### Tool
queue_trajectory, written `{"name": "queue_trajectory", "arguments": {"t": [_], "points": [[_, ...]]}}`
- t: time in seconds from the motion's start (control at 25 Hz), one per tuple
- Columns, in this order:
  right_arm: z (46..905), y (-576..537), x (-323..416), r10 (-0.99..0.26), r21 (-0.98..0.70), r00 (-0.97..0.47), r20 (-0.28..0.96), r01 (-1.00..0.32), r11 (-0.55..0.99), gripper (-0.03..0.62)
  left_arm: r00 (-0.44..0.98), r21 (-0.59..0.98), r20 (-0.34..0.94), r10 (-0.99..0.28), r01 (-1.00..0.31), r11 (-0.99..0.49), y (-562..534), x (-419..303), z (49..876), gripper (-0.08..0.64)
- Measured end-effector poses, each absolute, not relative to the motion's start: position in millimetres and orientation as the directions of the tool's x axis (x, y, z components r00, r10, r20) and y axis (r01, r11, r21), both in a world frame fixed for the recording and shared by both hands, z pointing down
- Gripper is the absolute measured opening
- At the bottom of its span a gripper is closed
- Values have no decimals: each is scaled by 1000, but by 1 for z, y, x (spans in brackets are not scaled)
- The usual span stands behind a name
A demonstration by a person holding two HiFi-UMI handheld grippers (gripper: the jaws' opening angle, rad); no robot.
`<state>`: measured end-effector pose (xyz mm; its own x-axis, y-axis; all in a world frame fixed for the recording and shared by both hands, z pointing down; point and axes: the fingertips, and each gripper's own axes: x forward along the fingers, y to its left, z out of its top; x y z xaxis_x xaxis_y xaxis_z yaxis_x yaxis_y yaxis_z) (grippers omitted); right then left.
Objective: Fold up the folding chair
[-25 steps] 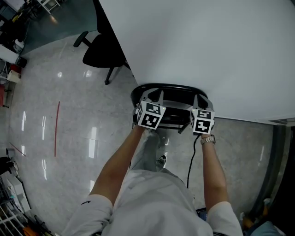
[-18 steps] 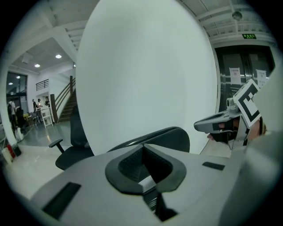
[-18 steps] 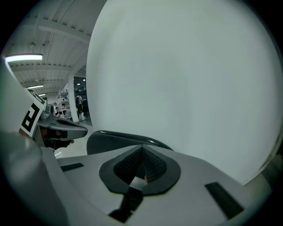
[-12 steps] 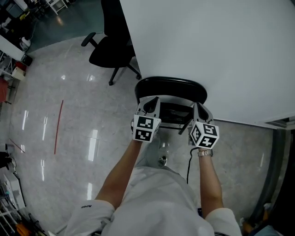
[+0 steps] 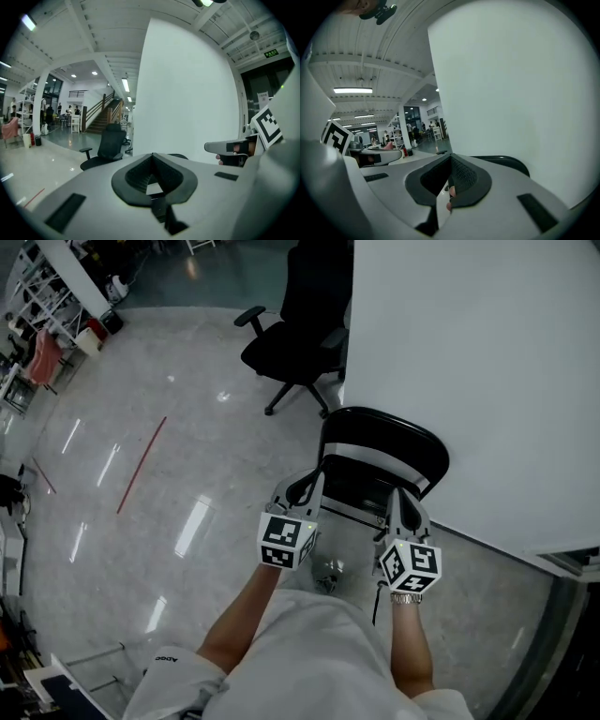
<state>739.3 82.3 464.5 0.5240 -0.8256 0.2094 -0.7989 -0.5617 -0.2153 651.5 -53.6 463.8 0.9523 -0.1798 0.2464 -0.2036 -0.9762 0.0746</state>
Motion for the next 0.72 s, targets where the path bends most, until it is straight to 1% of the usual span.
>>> {"name": "queue_trajectory", "arguments": {"t": [0.08,0.36,0.52,0.72], "points": [[459,67,716,-859,-208,471,202,-836,-508,3,945,91,242,-219,-247,-965,-65,623,461,12],[457,-3,635,-943,-187,254,214,-937,-295,3,886,70,237,-399,-425,-903,-110,523,457,12],[451,-50,566,-971,-179,109,213,-973,-149,3,835,74,211,-509,-532,-843,-139,447,447,12],[451,-109,456,-972,-165,-73,223,-986,37,4,731,84,212,-649,-675,-733,-177,329,451,12]]}}
